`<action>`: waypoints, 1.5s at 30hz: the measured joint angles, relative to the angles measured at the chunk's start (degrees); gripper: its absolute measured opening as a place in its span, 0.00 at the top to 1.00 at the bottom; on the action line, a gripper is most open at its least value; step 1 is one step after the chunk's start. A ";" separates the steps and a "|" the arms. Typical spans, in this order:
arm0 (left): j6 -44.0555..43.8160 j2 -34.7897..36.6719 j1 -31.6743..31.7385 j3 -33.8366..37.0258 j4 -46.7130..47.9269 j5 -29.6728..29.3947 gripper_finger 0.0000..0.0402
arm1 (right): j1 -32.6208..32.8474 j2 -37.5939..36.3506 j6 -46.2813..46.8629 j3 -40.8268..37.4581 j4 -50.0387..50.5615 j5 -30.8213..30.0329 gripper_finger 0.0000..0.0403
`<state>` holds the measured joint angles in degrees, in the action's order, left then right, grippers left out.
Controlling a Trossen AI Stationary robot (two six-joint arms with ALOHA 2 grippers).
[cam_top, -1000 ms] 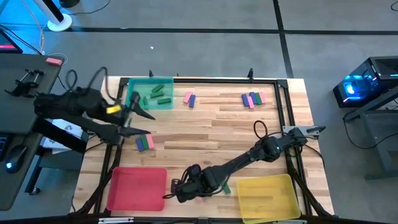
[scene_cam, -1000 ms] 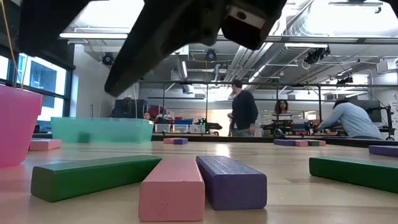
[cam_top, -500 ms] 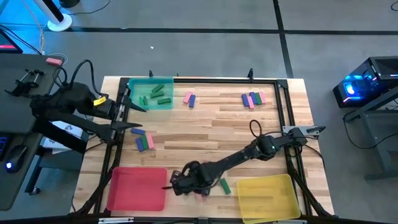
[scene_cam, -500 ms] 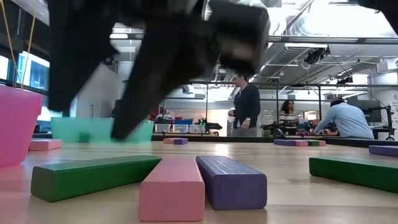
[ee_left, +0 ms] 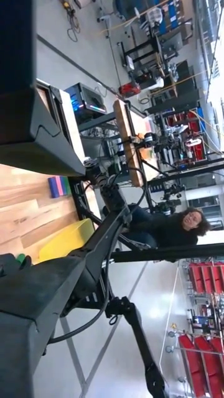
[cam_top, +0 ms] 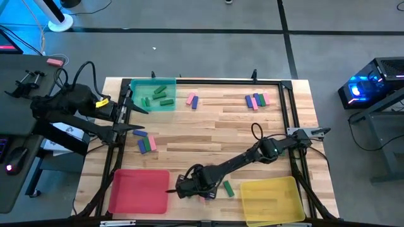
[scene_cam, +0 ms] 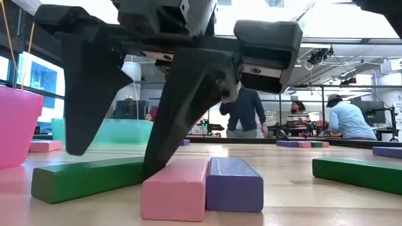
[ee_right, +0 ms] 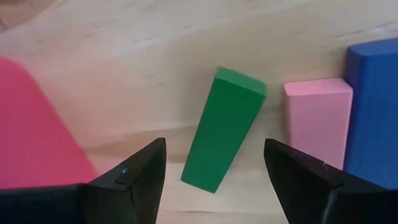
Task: Sort blocks
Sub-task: Put the green block into the blue bin
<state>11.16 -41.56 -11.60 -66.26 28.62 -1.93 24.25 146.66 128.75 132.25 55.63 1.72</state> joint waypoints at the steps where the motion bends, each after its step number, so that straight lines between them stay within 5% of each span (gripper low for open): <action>1: 0.00 0.00 0.00 0.00 0.00 0.02 0.48 | -0.07 0.16 0.00 0.00 -0.06 0.00 0.39; 9: 1.23 0.04 0.00 0.00 -0.17 0.02 0.48 | -0.54 1.91 -0.22 0.28 -0.64 1.65 0.44; 17: 4.10 0.39 0.00 0.00 -2.77 0.02 0.48 | 0.17 2.53 -3.61 0.48 2.62 1.55 0.92; 24: 4.56 0.49 0.00 0.00 -2.70 -0.27 0.48 | 2.31 1.43 -3.81 2.50 6.13 -1.59 0.92; 33: 6.20 0.68 0.00 0.00 -1.40 -3.63 0.48 | 5.75 -8.44 -5.42 2.64 7.32 -19.78 0.92; 37: 6.45 -0.03 0.77 0.00 -0.66 -5.17 0.48 | 6.13 -13.63 -9.93 2.58 8.21 -33.03 0.92; 41: 3.34 -2.61 3.75 0.98 -3.10 2.38 0.48 | 4.34 -19.24 -21.01 2.69 7.17 -42.38 0.92; 45: -9.17 -6.48 6.80 4.96 -12.16 18.17 0.48 | 0.67 -23.58 -39.87 2.69 2.59 -43.08 0.92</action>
<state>1.99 -48.04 -4.80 -61.30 16.46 16.24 24.91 123.09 88.88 134.93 58.22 -41.36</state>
